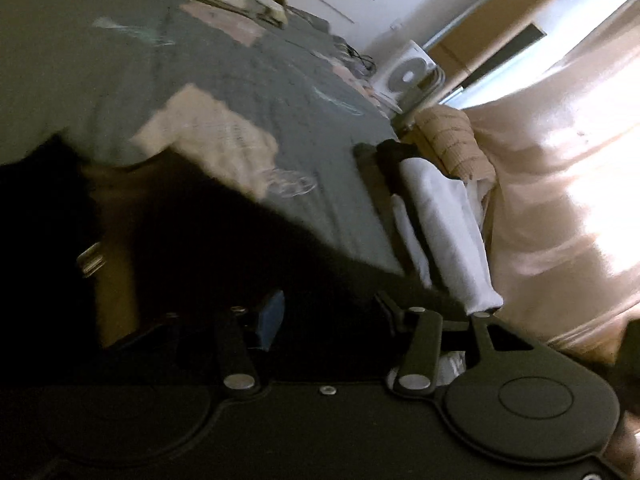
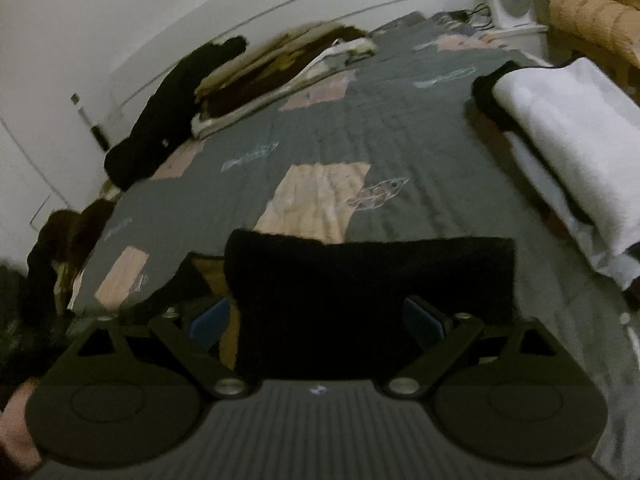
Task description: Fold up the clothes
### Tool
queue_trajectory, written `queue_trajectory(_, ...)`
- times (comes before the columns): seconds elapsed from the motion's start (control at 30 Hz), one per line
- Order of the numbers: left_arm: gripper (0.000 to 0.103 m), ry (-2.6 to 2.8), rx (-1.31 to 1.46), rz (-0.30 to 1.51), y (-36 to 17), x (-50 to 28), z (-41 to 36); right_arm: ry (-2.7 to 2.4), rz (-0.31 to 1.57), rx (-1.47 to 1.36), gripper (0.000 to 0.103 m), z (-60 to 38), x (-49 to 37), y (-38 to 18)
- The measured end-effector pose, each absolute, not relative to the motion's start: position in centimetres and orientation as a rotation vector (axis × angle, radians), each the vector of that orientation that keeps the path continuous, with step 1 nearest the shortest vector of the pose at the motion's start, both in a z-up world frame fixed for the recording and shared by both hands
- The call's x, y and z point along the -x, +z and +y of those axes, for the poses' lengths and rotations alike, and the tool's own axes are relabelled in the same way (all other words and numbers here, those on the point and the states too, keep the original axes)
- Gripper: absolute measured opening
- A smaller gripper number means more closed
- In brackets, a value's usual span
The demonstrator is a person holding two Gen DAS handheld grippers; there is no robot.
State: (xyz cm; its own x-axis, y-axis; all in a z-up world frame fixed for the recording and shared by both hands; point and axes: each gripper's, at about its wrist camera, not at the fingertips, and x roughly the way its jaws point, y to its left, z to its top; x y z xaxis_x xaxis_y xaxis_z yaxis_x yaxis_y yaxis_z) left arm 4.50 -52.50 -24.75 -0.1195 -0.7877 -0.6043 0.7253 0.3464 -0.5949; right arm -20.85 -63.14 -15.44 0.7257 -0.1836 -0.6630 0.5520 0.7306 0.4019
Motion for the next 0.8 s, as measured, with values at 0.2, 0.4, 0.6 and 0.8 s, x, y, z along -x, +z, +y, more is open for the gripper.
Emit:
queue_trajectory(0.2, 0.051, -1.141, -0.214, 1.216, -32.0, -2.2, -60.4, -0.466, 0.656, -0.646, 0.094, -64.9, 22.8, -15.9)
queue_trajectory(0.4, 0.079, -1.147, -0.186, 1.218, -36.7, -1.3, -60.5, -0.435, 0.638, -0.642, 0.094, -66.7, 21.4, -15.7)
queue_trajectory(0.6, 0.077, -1.194, -0.067, 1.161, -32.8, -2.1, -54.9, -0.310, 0.651, -0.662, 0.094, -68.8, 14.5, -18.0)
queue_trajectory(0.8, 0.078, -1.106, -0.018, 1.099, -29.1, -6.0, -44.4, -0.417, 0.945, -0.611, 0.093, -71.1, 12.9, -26.3)
